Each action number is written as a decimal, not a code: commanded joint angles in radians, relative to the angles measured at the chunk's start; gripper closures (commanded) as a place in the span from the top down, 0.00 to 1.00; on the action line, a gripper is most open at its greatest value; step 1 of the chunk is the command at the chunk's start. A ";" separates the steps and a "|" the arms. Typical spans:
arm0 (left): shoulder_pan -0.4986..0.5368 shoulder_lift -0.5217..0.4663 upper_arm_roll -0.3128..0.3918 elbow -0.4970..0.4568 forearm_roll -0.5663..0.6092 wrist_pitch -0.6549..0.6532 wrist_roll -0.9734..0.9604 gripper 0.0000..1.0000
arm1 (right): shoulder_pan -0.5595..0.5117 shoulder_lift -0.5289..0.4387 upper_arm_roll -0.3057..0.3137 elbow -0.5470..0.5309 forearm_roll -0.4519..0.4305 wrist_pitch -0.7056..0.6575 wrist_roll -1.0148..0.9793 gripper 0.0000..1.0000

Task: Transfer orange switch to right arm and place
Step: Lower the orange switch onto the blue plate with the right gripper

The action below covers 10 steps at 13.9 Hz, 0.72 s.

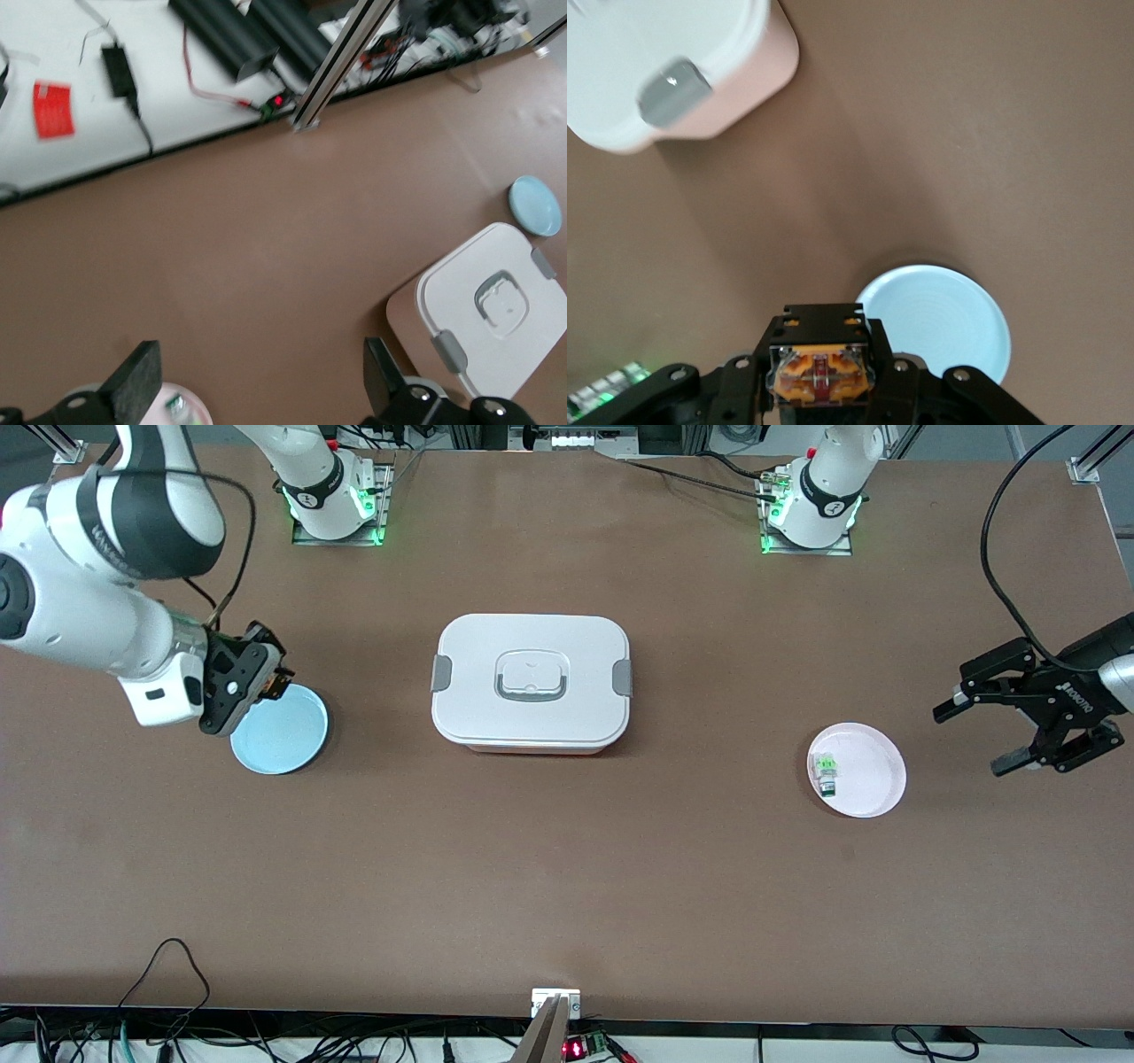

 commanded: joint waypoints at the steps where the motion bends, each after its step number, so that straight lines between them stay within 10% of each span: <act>1: -0.056 -0.041 0.044 0.017 0.151 -0.090 -0.134 1.00 | -0.006 0.012 -0.082 -0.116 -0.010 0.140 -0.248 0.00; 10: -0.196 -0.077 0.091 0.040 0.465 -0.304 -0.484 1.00 | -0.006 0.116 -0.129 -0.423 -0.003 0.671 -0.495 0.00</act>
